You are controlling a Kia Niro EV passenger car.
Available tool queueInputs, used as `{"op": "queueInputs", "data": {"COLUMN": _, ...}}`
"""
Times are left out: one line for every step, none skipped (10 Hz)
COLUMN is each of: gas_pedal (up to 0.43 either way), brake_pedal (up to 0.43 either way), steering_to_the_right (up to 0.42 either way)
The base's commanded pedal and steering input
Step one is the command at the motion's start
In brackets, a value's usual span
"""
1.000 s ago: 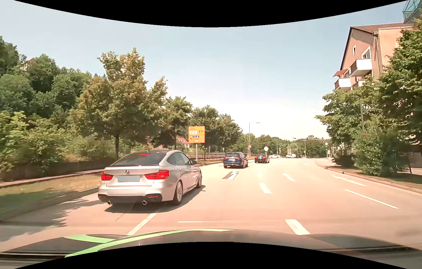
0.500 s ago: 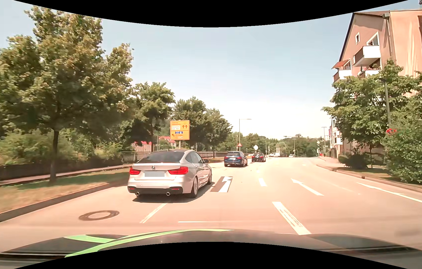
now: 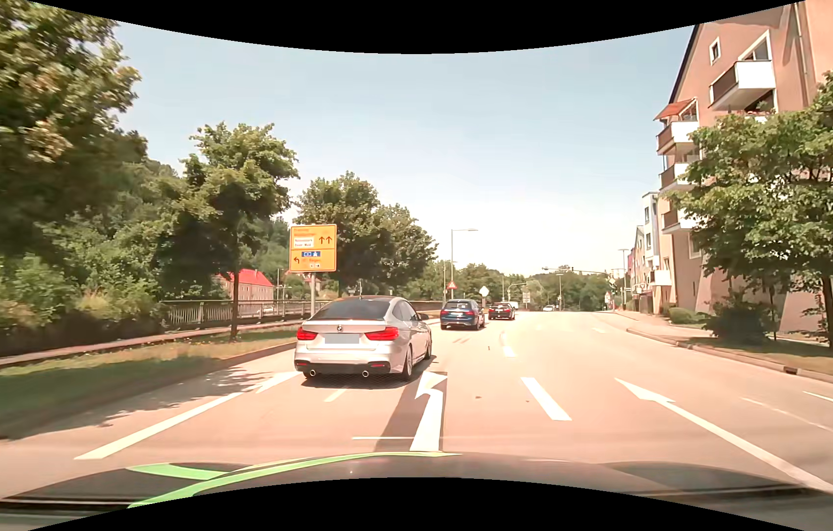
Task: Follow the waypoints while adhering to traffic rules and regulations
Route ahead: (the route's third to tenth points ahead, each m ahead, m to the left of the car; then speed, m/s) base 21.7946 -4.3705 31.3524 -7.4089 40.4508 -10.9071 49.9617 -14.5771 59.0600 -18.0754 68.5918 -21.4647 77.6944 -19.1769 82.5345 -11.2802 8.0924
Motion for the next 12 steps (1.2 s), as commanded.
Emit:
{"op": "queueInputs", "data": {"gas_pedal": 0.0, "brake_pedal": 0.0, "steering_to_the_right": 0.061}}
{"op": "queueInputs", "data": {"gas_pedal": 0.0, "brake_pedal": 0.0, "steering_to_the_right": 0.06}}
{"op": "queueInputs", "data": {"gas_pedal": 0.0, "brake_pedal": 0.0, "steering_to_the_right": 0.058}}
{"op": "queueInputs", "data": {"gas_pedal": 0.0, "brake_pedal": 0.0, "steering_to_the_right": 0.054}}
{"op": "queueInputs", "data": {"gas_pedal": 0.0, "brake_pedal": 0.0, "steering_to_the_right": 0.051}}
{"op": "queueInputs", "data": {"gas_pedal": 0.0, "brake_pedal": 0.0, "steering_to_the_right": 0.05}}
{"op": "queueInputs", "data": {"gas_pedal": 0.0, "brake_pedal": 0.0, "steering_to_the_right": 0.05}}
{"op": "queueInputs", "data": {"gas_pedal": 0.02, "brake_pedal": 0.0, "steering_to_the_right": 0.05}}
{"op": "queueInputs", "data": {"gas_pedal": 0.02, "brake_pedal": 0.0, "steering_to_the_right": 0.05}}
{"op": "queueInputs", "data": {"gas_pedal": 0.028, "brake_pedal": 0.0, "steering_to_the_right": 0.05}}
{"op": "queueInputs", "data": {"gas_pedal": 0.039, "brake_pedal": 0.0, "steering_to_the_right": 0.05}}
{"op": "queueInputs", "data": {"gas_pedal": 0.039, "brake_pedal": 0.0, "steering_to_the_right": 0.05}}
